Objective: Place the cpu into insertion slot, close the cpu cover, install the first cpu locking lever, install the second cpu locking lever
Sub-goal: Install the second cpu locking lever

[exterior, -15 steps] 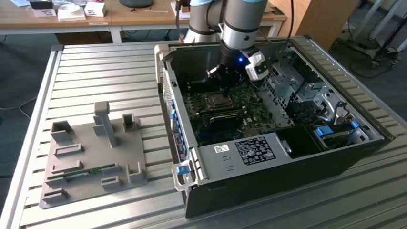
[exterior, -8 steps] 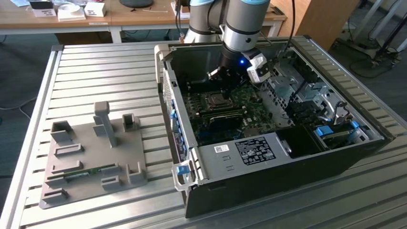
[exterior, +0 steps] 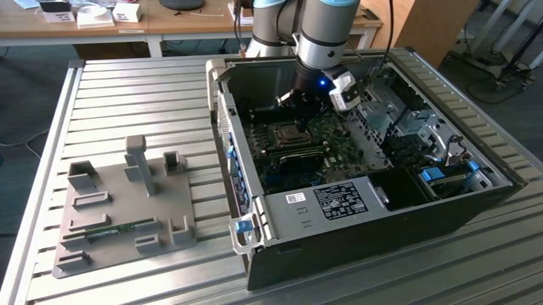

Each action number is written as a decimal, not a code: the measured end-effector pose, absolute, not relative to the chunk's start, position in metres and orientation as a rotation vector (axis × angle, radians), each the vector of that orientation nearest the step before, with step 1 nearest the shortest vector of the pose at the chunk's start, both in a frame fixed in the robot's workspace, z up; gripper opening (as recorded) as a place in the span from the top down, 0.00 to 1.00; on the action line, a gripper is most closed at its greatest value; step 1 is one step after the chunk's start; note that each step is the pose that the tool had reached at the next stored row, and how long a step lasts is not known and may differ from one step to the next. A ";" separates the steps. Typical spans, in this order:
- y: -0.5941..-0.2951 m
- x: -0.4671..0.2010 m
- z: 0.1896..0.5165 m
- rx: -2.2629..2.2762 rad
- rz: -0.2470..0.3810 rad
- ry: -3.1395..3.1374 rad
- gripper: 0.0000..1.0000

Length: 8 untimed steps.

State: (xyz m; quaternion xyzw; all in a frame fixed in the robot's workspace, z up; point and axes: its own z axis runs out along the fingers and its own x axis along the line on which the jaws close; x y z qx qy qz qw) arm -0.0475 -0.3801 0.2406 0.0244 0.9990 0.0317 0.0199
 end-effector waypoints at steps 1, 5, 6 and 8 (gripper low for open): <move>-0.380 -0.048 0.241 0.076 0.099 3.099 0.89; -0.380 -0.050 0.240 0.076 0.098 3.099 0.89; -0.380 -0.050 0.240 0.076 0.098 3.099 0.89; -0.380 -0.051 0.239 0.076 0.099 3.099 0.89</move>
